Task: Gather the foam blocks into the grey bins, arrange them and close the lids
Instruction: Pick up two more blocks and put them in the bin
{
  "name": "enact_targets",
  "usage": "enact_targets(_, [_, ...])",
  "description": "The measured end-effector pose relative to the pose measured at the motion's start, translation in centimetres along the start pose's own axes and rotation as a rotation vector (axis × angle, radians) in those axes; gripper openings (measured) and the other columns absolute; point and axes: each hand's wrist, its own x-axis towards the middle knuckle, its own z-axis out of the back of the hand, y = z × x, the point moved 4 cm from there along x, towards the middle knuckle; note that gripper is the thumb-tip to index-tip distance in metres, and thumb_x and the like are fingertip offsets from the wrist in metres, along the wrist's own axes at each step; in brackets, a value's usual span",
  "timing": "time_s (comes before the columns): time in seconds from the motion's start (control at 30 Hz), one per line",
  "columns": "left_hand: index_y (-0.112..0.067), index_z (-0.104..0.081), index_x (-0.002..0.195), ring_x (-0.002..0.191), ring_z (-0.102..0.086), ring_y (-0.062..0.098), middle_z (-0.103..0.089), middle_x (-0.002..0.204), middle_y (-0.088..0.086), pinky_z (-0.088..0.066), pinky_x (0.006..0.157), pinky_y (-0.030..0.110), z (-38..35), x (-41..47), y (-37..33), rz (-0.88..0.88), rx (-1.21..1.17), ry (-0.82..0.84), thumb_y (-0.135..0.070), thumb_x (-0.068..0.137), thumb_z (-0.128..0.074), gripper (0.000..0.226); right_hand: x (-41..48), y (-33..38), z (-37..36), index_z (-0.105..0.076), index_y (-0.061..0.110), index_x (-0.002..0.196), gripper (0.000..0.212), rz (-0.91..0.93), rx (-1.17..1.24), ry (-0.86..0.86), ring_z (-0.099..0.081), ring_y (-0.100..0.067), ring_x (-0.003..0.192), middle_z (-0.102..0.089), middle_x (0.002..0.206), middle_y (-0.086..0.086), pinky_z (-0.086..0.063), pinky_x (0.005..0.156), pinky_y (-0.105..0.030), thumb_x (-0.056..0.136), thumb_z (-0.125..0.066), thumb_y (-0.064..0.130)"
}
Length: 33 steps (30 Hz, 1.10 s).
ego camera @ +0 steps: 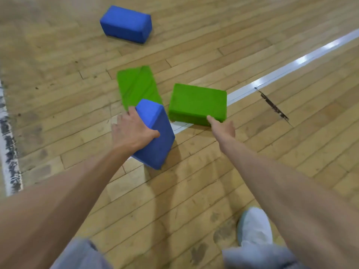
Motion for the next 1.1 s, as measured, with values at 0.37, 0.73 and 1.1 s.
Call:
enact_targets(0.37, [-0.012,-0.036,0.134,0.116,-0.047,0.031,-0.051,0.125,0.008,-0.038,0.092,0.044,-1.5,1.3,-1.0,0.019,0.147,-0.081,-0.048,0.064,-0.072,0.086,10.0,-2.1,-4.2,-0.02,0.008,0.149,0.111,-0.257,0.307,-0.027,-0.036,-0.033,0.136,-0.032,0.151,-0.014,-0.035,0.11,-0.045,0.069,-0.071,0.066])
enact_targets(0.73, [-0.014,-0.035,0.137,0.121,-0.045,0.028,-0.048,0.131,0.006,-0.039,0.093,0.042,-0.8,0.8,1.8,0.136,-0.059,-0.05,-0.046,0.063,-0.078,0.091,7.1,-3.9,-5.4,-0.055,0.013,0.122,0.113,-0.315,0.478,0.188,-0.064,-0.026,0.099,-0.061,0.121,-0.01,-0.058,0.077,-0.041,0.021,-0.096,0.043])
enact_targets(1.1, [-0.006,-0.038,0.133,0.117,-0.048,0.032,-0.051,0.127,0.014,-0.044,0.09,0.044,22.5,-18.9,6.9,0.5,-0.151,0.086,-0.053,0.066,-0.076,0.091,-22.3,12.8,8.6,-0.037,-0.003,0.129,0.1,0.325,-0.788,0.207,-0.043,-0.034,0.124,-0.047,0.129,-0.017,-0.037,0.104,-0.043,0.056,-0.09,0.04])
